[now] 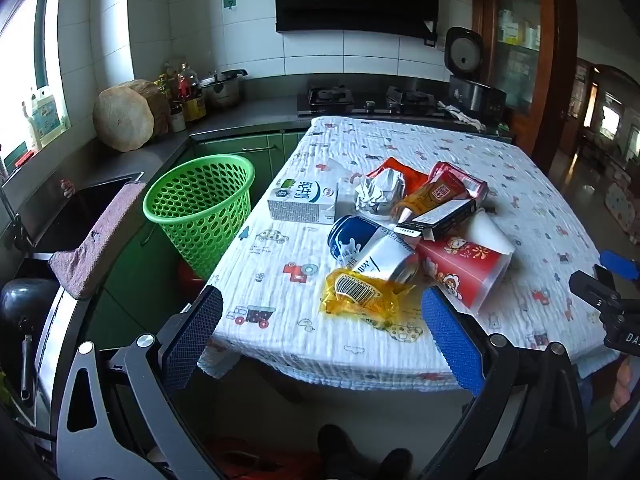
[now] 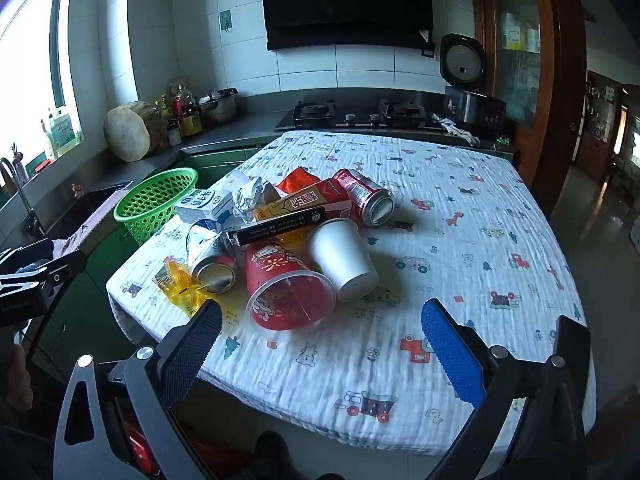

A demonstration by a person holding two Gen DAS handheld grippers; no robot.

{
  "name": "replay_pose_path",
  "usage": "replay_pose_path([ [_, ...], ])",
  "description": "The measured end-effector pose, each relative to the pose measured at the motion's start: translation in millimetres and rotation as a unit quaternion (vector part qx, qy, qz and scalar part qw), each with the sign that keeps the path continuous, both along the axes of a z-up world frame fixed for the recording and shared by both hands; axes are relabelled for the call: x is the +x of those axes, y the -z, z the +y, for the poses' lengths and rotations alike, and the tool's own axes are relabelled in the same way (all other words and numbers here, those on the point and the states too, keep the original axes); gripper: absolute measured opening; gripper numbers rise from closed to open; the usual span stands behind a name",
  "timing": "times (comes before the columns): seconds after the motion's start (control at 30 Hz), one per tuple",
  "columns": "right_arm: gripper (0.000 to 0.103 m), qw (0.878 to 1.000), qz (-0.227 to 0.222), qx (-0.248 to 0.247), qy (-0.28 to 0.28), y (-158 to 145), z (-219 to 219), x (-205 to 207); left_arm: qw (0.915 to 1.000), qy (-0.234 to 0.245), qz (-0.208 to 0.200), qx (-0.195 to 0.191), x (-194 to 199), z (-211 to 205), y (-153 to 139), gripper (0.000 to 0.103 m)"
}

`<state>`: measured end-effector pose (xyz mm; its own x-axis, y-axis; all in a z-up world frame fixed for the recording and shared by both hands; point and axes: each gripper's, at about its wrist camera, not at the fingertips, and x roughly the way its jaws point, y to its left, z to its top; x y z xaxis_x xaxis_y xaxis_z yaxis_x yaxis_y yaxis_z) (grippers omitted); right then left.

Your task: Collect trash

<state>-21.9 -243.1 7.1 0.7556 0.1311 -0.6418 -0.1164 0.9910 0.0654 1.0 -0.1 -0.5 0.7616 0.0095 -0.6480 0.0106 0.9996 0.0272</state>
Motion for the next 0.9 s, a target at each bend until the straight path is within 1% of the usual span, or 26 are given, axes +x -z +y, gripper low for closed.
replay_pose_path([
  [0.27, 0.097, 1.000, -0.002, -0.001, 0.000, -0.2, -0.3, -0.7, 1.0000, -0.009, -0.002, -0.003, 6.7, -0.9, -0.9, 0.098],
  [0.3, 0.097, 1.000, -0.001, -0.001, 0.000, -0.4, -0.1, -0.7, 0.9999, 0.004, 0.001, -0.010, 1.8, -2.8, 2.8, 0.098],
  [0.43, 0.097, 1.000, -0.002, 0.001, -0.001, -1.1, -1.4, 0.0, 1.0000, 0.005, 0.002, -0.008, 5.0, -4.7, 4.4, 0.098],
  [0.67, 0.097, 1.000, -0.002, 0.002, 0.000, -0.2, 1.6, -1.0, 1.0000, 0.008, -0.003, -0.004, -1.8, -7.4, 1.0, 0.098],
  [0.9, 0.097, 1.000, -0.003, 0.001, -0.001, -2.0, 3.5, -1.2, 0.9999, 0.009, -0.003, -0.006, -0.2, -5.8, 0.6, 0.098],
])
